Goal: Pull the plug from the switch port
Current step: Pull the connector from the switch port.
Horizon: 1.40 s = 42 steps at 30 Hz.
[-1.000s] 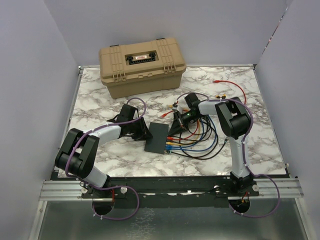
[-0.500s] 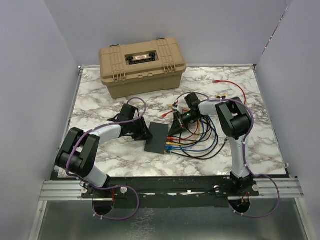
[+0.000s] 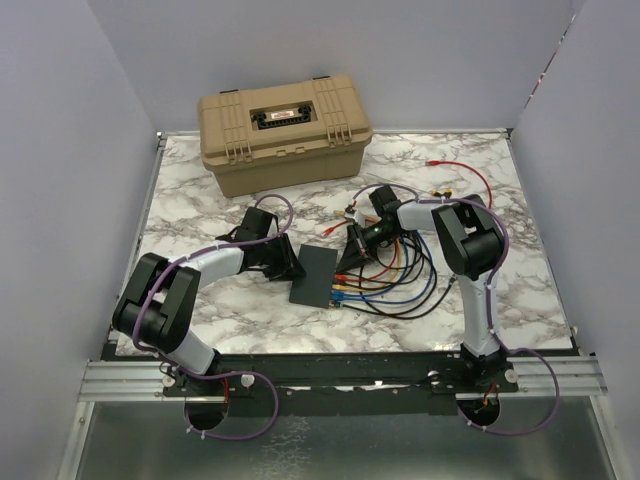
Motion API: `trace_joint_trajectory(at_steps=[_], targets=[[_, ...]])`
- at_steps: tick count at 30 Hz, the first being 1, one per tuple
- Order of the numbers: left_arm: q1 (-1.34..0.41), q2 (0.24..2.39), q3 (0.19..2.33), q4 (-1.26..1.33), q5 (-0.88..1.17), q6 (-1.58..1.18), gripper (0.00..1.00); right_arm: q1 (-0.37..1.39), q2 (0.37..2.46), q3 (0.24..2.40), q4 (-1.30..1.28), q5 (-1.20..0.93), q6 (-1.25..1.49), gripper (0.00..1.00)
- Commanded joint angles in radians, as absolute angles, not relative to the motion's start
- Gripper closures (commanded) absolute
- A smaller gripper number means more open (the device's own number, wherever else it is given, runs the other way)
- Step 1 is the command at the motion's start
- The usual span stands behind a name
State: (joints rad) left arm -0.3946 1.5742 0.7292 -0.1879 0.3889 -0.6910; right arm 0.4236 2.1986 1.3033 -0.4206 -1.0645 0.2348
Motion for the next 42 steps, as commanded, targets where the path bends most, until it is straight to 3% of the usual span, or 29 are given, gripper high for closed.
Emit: trace_joint_trajectory(at_steps=[1,42], targets=[[-0.408,1.696,0.646,-0.314,0.187,-0.664,0.85,0.430,2.212,1.259,-0.482,-0.925,0.182,1.00],[-0.386,1.702,0.619,-0.324,0.155,-0.680,0.90,0.396,2.131,1.188,-0.502,-0.855,0.166,1.00]])
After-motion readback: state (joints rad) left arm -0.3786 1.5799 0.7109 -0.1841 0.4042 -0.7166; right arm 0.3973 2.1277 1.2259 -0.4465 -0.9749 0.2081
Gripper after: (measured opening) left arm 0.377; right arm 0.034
